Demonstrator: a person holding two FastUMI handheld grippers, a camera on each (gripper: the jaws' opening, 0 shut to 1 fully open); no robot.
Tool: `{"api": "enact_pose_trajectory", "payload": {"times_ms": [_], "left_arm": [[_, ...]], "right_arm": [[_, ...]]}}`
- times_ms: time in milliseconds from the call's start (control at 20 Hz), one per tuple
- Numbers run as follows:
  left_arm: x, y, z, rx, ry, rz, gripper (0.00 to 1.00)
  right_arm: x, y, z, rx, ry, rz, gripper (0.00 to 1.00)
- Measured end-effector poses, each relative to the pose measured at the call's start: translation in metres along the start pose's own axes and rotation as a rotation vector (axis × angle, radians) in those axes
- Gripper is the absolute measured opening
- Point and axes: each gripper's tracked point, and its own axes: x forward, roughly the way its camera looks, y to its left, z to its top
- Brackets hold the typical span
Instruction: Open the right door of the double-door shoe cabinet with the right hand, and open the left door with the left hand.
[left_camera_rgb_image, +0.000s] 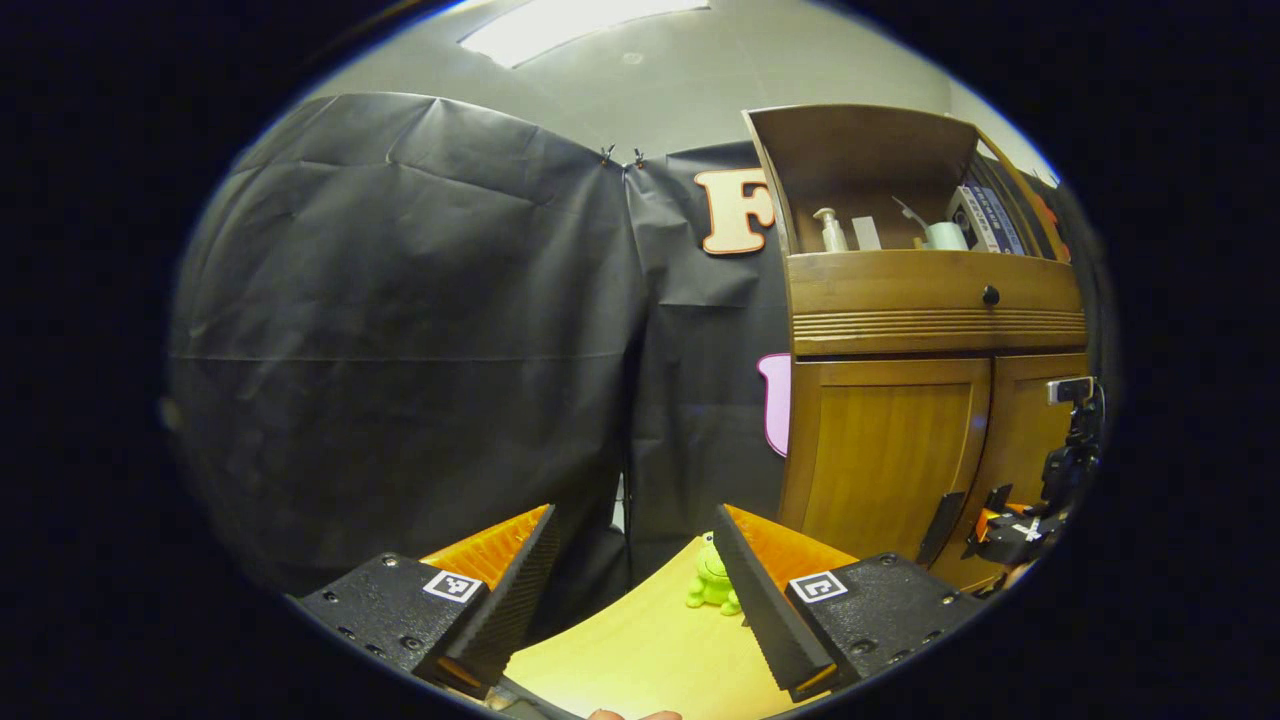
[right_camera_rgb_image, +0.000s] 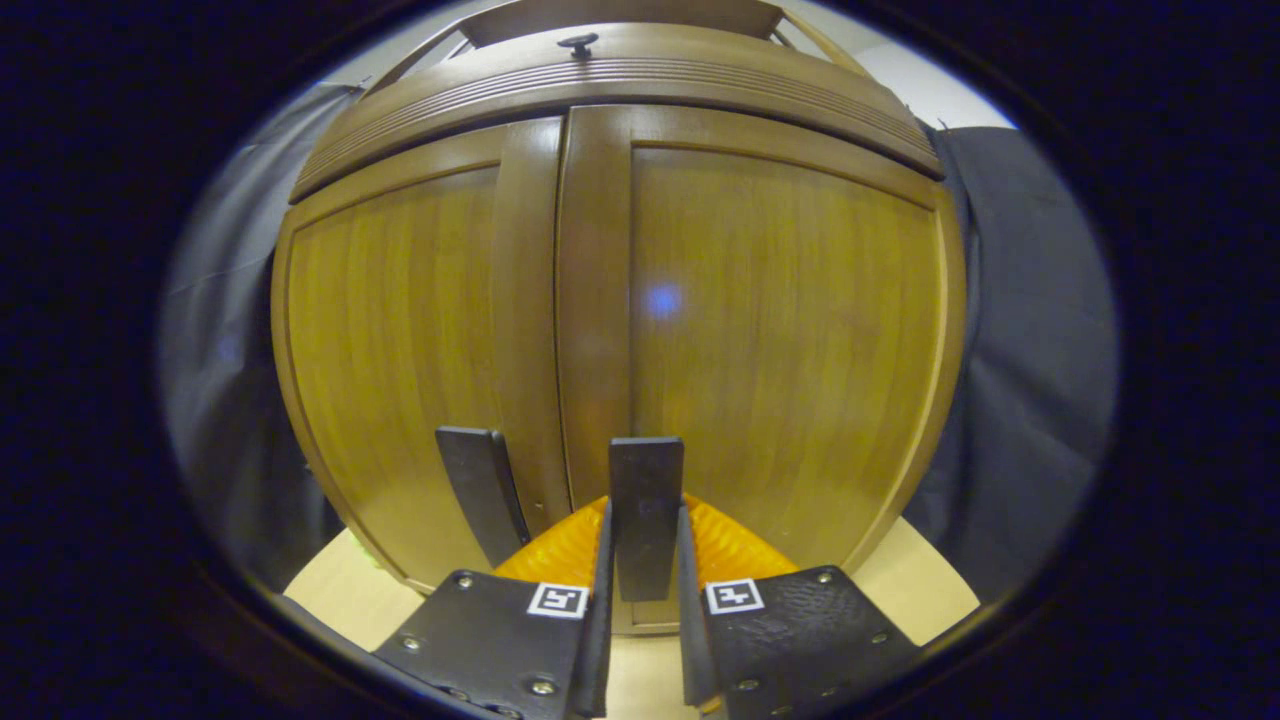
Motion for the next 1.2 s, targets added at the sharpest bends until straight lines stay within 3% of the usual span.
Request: {"api": "enact_pose_trajectory", "payload": {"times_ms": [300, 350, 400, 600, 1200], "left_arm": [[-0.004, -0.019, 0.002, -0.005, -0.004, -0.075, 0.96], [-0.005, -0.022, 0.002, -0.007, -0.005, -0.089, 0.92], [-0.007, -0.025, 0.003, -0.009, -0.005, -0.103, 0.96], [-0.013, -0.038, 0.004, -0.015, -0.009, -0.159, 0.92], [-0.026, -0.086, 0.0, -0.039, -0.006, -0.32, 0.96]], "right_arm": [[-0.024, -0.007, 0.002, 0.03, -0.005, -0.013, 0.29], [-0.032, -0.01, 0.004, 0.035, -0.008, -0.016, 0.29], [-0.04, -0.012, 0.006, 0.04, -0.008, -0.019, 0.29], [-0.071, -0.028, -0.017, 0.054, -0.015, -0.036, 0.28], [-0.12, -0.07, -0.023, 0.071, -0.002, -0.075, 0.28]]}}
